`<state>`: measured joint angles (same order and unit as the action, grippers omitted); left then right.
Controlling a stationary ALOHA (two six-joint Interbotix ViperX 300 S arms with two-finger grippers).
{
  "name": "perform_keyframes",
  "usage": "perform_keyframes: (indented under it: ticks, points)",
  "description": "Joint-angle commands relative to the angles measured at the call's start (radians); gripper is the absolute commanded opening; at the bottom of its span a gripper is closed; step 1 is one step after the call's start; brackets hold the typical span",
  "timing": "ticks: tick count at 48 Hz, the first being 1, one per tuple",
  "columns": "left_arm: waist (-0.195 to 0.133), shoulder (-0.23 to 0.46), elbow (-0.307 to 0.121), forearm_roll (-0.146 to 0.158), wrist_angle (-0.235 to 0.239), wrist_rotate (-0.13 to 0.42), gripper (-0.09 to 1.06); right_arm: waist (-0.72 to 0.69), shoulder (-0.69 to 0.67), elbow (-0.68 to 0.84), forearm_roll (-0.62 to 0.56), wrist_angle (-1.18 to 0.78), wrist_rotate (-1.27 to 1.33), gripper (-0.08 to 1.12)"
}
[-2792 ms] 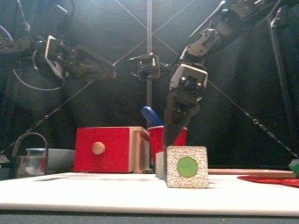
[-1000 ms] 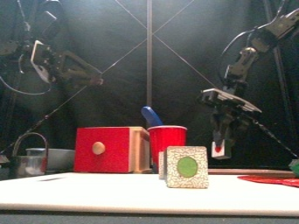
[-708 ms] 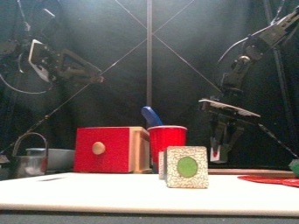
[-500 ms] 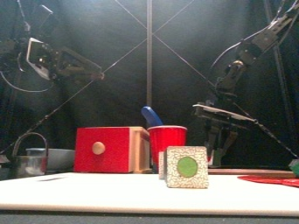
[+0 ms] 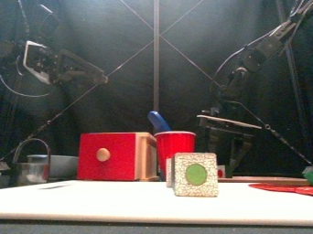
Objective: Place sushi on board then cut the sushi with the knife then place the pieces on the plate
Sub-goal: Place the 4 sushi pieces on the plate
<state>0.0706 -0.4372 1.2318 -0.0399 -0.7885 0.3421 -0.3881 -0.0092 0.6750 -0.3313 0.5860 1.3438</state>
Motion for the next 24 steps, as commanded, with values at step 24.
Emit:
perform_keyframes:
  ticks: [24]
  points:
    - [0.005,-0.003,-0.025,-0.061,-0.011,-0.002,0.85,0.337,-0.249,-0.008,0.04,0.018,-0.281,0.91]
